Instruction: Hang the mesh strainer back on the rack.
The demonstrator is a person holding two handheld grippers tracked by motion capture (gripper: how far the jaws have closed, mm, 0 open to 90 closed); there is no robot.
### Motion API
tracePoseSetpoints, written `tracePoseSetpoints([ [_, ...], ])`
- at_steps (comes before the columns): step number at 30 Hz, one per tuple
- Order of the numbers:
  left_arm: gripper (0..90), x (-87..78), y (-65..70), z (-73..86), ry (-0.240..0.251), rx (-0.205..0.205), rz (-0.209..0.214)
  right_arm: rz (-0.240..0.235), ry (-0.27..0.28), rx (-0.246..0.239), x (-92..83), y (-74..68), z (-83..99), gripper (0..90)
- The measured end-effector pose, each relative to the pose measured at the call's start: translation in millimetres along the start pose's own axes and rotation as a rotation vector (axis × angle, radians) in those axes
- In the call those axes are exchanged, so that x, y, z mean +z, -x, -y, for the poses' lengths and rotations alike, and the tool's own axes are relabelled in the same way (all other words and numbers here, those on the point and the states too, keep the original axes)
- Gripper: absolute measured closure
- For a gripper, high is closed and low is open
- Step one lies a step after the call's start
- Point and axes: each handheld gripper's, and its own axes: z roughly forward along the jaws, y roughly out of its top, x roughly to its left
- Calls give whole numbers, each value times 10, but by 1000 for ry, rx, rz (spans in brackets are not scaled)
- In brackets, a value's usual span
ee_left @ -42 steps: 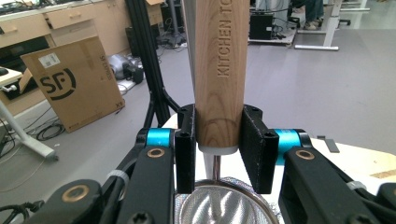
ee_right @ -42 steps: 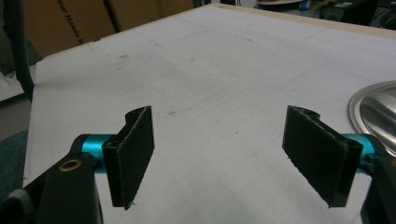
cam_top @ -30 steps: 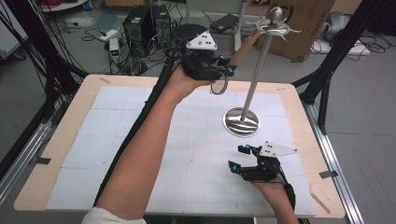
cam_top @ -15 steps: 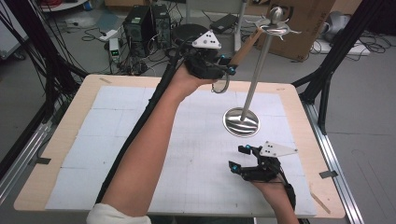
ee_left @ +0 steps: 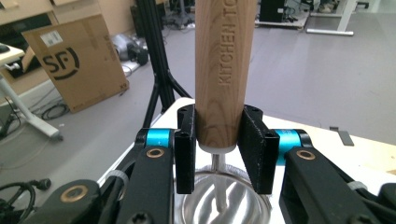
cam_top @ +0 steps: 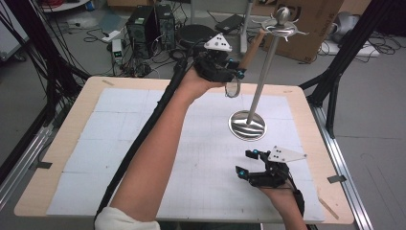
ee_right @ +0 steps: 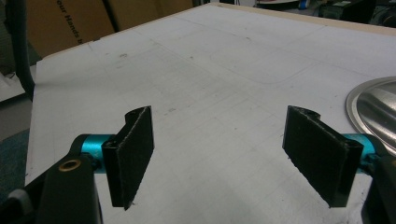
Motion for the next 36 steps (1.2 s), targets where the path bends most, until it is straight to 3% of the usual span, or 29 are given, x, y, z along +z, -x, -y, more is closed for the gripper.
tracePoseSetpoints([
  [36, 682, 138, -60, -87, -34, 3, -16, -1, -3, 3, -1, 5, 12, 240],
])
